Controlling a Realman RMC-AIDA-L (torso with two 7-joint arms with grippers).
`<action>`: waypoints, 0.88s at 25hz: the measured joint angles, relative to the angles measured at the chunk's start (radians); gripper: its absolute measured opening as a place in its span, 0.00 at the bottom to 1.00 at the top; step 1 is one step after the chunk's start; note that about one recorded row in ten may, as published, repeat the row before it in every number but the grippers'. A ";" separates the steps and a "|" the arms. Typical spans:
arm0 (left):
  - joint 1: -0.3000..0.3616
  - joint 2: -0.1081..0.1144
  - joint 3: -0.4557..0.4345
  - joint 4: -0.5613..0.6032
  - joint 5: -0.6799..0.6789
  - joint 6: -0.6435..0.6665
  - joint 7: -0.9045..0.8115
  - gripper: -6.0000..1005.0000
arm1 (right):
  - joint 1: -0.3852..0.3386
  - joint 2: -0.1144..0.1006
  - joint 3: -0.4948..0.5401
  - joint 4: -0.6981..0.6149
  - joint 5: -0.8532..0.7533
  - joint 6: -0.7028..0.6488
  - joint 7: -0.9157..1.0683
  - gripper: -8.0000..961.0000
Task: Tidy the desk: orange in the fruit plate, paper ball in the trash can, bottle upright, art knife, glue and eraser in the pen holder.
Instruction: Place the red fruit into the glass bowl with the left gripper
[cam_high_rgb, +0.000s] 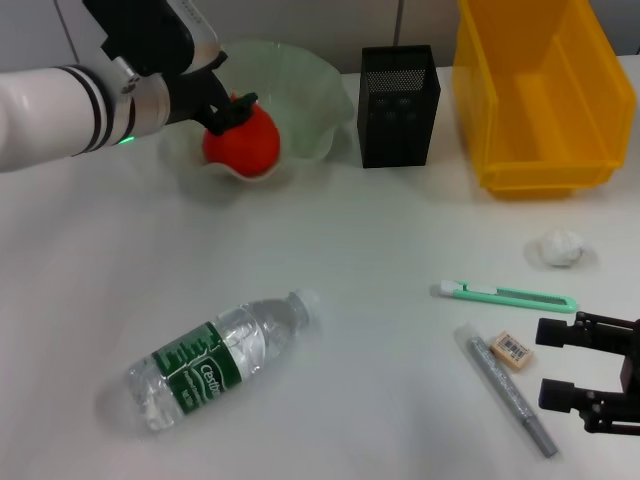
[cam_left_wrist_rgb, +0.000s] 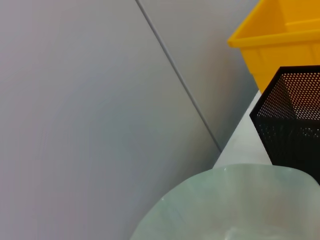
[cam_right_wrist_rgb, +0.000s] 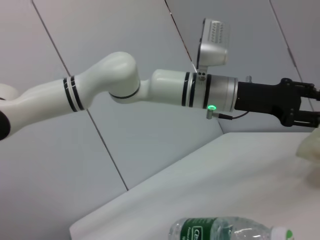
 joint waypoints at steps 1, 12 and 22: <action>0.007 0.000 0.000 0.011 -0.001 0.002 -0.001 0.52 | 0.000 -0.001 0.001 -0.003 -0.001 0.001 0.006 0.80; 0.112 0.008 -0.014 0.268 -0.003 0.264 -0.116 0.58 | 0.023 -0.026 0.012 -0.275 -0.027 -0.028 0.313 0.80; 0.216 0.008 -0.017 0.389 -0.047 0.301 -0.180 0.57 | 0.219 -0.121 0.008 -0.444 -0.279 -0.077 0.740 0.80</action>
